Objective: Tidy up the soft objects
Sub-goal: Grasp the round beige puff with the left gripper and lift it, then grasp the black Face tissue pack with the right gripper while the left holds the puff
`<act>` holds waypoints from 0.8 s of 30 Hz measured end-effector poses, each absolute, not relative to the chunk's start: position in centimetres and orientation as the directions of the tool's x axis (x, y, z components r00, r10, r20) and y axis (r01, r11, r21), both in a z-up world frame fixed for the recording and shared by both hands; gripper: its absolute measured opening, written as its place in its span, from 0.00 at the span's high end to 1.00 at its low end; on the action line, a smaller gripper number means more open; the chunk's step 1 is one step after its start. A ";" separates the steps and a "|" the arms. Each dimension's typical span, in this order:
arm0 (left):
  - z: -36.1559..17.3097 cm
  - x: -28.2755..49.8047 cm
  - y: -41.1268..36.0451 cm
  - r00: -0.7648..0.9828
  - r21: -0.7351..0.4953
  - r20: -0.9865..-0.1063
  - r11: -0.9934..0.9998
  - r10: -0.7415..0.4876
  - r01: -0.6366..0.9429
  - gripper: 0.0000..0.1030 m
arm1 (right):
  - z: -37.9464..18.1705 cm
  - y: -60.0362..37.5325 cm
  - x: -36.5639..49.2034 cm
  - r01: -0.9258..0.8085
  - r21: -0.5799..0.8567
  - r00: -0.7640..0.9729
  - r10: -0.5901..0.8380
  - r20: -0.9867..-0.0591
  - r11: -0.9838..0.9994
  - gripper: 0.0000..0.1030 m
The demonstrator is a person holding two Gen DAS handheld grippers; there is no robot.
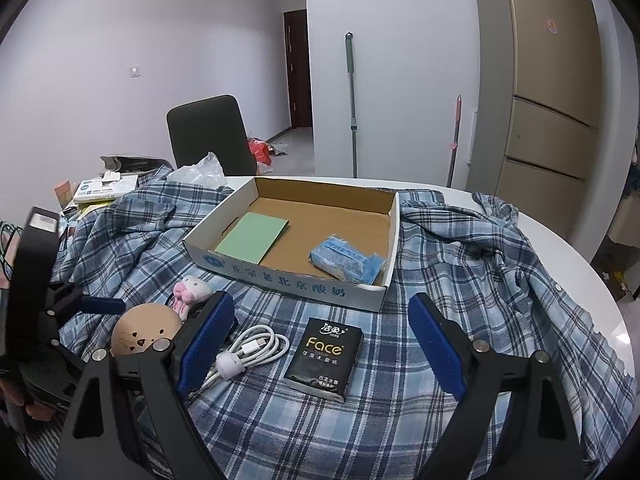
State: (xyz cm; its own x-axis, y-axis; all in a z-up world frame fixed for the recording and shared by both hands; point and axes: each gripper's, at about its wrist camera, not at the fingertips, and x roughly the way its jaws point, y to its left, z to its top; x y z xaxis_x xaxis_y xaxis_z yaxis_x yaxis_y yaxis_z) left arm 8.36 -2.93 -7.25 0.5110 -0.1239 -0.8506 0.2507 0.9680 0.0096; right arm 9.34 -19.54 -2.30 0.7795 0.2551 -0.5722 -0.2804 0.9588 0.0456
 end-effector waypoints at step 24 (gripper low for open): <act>-1.7 7.4 -1.5 0.746 -0.076 -0.634 0.976 -0.206 0.205 0.23 | -2.6 -21.6 10.7 -0.175 0.094 0.783 0.197 -0.590 0.980 0.15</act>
State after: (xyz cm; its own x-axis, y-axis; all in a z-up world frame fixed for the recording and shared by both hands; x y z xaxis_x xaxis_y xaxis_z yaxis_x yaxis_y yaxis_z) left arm 7.42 -1.50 -1.67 0.7457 -0.2061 -0.6336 0.2050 0.9758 -0.0761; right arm 10.73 -21.55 -2.58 0.7829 0.1969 -0.5902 -0.1755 0.9800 0.0942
